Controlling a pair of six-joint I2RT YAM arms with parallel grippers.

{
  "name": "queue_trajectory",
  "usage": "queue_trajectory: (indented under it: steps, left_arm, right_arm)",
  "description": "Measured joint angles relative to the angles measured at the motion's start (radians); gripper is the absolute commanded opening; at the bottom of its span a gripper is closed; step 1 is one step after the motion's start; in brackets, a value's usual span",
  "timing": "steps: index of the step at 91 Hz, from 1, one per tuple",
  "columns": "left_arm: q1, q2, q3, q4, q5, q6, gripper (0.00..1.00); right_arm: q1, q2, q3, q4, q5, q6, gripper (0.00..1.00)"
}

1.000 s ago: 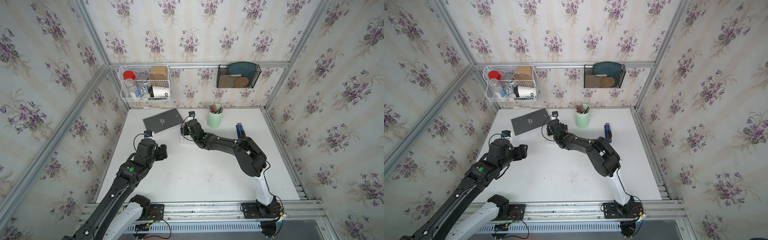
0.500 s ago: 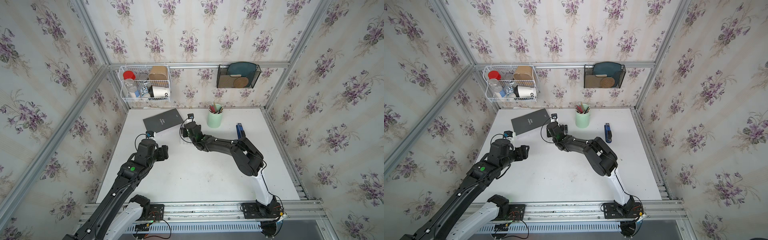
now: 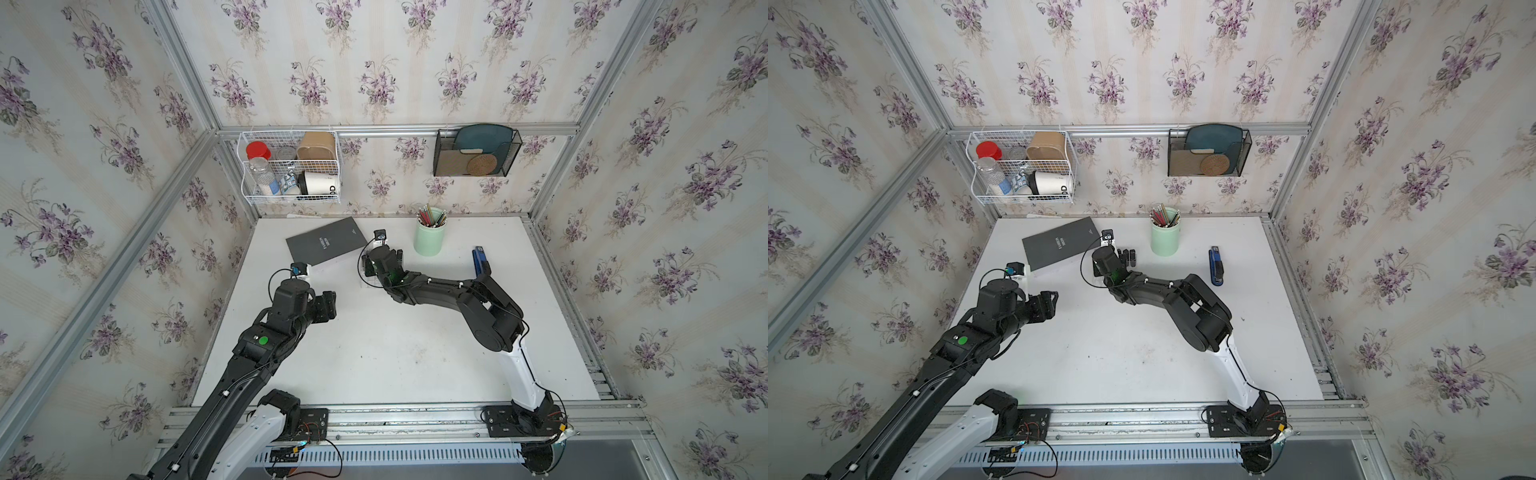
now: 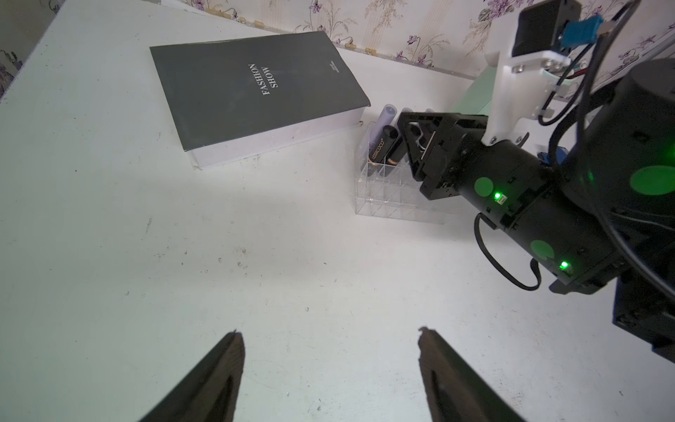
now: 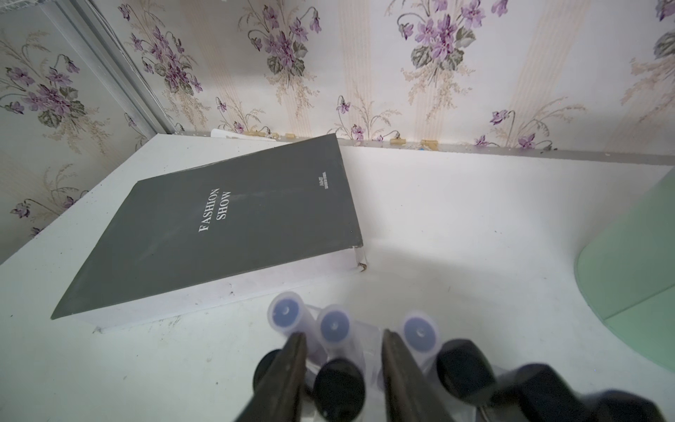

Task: Arrange the lipsticks in the organizer
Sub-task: Place the lipstick in the storage box, then reset both arms

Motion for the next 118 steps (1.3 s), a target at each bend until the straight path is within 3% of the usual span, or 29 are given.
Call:
queue_trajectory:
  steps: [25, 41, 54, 64, 70, 78, 91, 103, 118]
  left_arm:
    - [0.001, -0.026, 0.000, 0.001, -0.029, -0.014, 0.76]
    - [0.000, -0.055, -0.073, 0.146, -0.236, 0.056, 0.72]
    - [0.001, 0.018, -0.214, 0.372, -0.437, 0.154, 0.71]
    - [0.006, 0.140, -0.265, 0.605, -0.661, 0.230, 0.73]
    - [0.019, 0.257, -0.296, 0.784, -0.781, 0.320, 0.73]
    - [0.038, 0.362, -0.351, 0.978, -0.855, 0.441, 0.75]
    - [0.120, 0.424, -0.449, 1.200, -0.812, 0.504, 0.76]
    - [0.237, 0.423, -0.483, 1.283, -0.653, 0.438, 0.77]
    - [0.299, 0.504, -0.443, 1.337, -0.442, 0.389, 0.79]
  right_arm:
    - [0.003, -0.157, -0.037, -0.076, -0.019, 0.041, 0.55]
    - [-0.035, -0.430, -0.223, -0.159, -0.060, 0.112, 0.72]
    - [-0.187, -0.711, -0.521, -0.212, -0.088, 0.115, 0.77]
    - [-0.343, -0.949, -0.750, -0.168, -0.017, 0.031, 0.77]
    - [-0.464, -1.045, -0.871, -0.117, 0.027, -0.035, 0.77]
    - [-0.596, -1.100, -1.015, -0.014, 0.081, -0.108, 0.77]
    - [-0.647, -1.035, -1.170, 0.214, 0.106, -0.192, 0.77]
    - [-0.665, -0.901, -1.240, 0.443, 0.105, -0.235, 0.78]
    - [-0.681, -0.827, -1.347, 0.734, 0.079, -0.277, 0.79]
